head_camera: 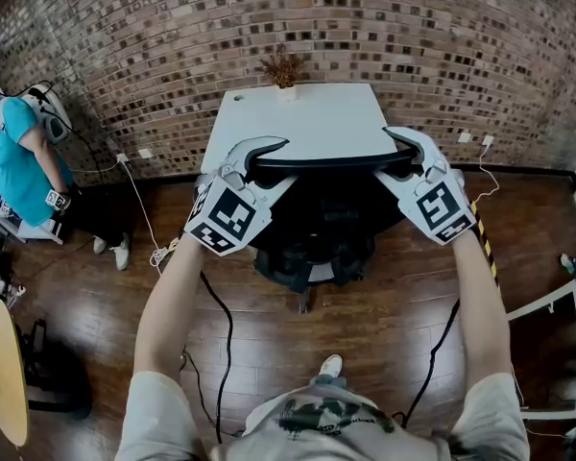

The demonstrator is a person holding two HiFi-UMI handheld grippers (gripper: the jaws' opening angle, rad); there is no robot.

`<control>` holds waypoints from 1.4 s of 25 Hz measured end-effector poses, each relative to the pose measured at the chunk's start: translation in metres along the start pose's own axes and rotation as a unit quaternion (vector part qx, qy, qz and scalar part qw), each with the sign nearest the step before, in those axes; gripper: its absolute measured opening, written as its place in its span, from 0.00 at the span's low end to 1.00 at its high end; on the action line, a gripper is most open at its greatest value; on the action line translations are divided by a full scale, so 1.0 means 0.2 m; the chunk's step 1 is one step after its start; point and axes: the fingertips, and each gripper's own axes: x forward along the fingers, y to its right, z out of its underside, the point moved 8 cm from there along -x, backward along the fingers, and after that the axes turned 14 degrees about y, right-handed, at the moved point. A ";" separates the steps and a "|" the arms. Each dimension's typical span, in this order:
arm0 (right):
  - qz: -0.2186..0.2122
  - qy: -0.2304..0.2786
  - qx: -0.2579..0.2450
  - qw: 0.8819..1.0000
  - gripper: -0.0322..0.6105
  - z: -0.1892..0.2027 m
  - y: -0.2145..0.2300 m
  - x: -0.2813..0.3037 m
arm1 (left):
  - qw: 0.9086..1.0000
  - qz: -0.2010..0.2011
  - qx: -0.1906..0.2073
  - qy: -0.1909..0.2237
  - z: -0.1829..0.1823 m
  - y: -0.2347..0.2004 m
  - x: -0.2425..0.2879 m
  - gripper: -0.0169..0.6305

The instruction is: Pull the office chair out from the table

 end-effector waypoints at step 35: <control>0.008 0.009 -0.003 1.000 0.42 -0.85 -0.79 -0.70 | 0.999 0.021 -0.037 0.015 -0.67 0.69 -0.82 0.36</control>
